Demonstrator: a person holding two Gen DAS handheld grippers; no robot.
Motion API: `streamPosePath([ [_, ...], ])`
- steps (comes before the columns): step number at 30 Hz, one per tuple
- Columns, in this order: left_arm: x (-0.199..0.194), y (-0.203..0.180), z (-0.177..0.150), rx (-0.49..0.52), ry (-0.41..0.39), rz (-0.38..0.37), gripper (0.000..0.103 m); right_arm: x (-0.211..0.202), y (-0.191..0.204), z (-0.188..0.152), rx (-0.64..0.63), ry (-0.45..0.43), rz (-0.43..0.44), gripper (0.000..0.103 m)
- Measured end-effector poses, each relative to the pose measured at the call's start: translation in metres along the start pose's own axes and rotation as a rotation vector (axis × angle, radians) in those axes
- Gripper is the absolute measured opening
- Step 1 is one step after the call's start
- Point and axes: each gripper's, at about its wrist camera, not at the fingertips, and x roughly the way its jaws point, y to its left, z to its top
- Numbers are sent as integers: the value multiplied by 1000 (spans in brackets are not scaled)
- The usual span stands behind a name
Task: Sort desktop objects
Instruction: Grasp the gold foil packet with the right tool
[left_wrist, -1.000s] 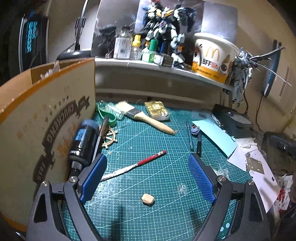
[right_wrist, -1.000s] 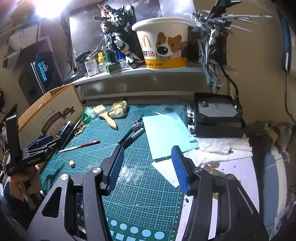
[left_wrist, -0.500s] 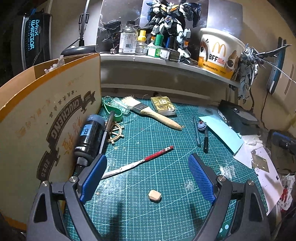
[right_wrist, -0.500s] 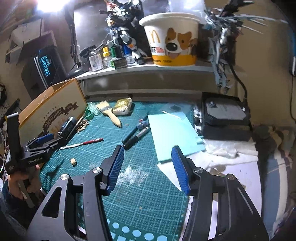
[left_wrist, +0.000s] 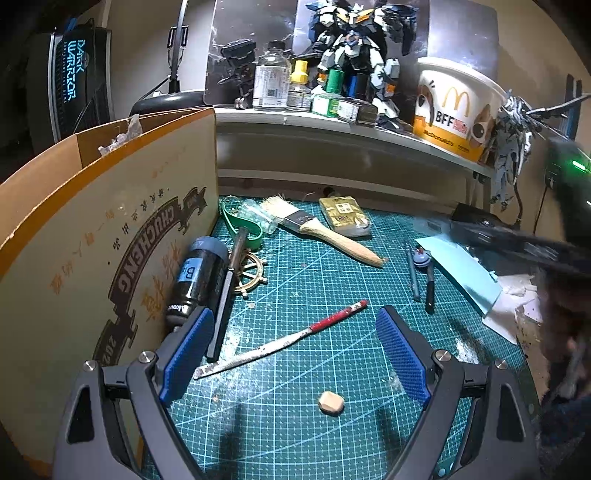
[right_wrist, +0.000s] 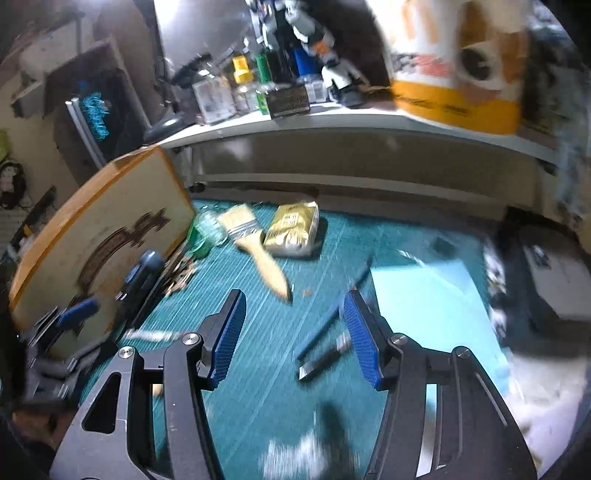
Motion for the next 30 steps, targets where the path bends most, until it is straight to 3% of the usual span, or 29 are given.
streamPosePath([
  [7, 12, 4, 2, -4, 22, 47, 90, 99, 8, 39, -20, 122, -72, 53],
  [12, 17, 7, 2, -2, 37, 67, 90, 131, 10, 46, 14, 142, -64, 52],
  [19, 20, 9, 0, 3, 50, 77, 90, 152, 19, 48, -7, 141, -18, 51],
  [25, 22, 9, 1, 9, 46, 84, 90, 147, 18, 44, -21, 148, 44, 20],
  [30, 27, 4, 7, 19, 40, 78, 90, 124, 14, 38, -18, 115, 76, 19],
])
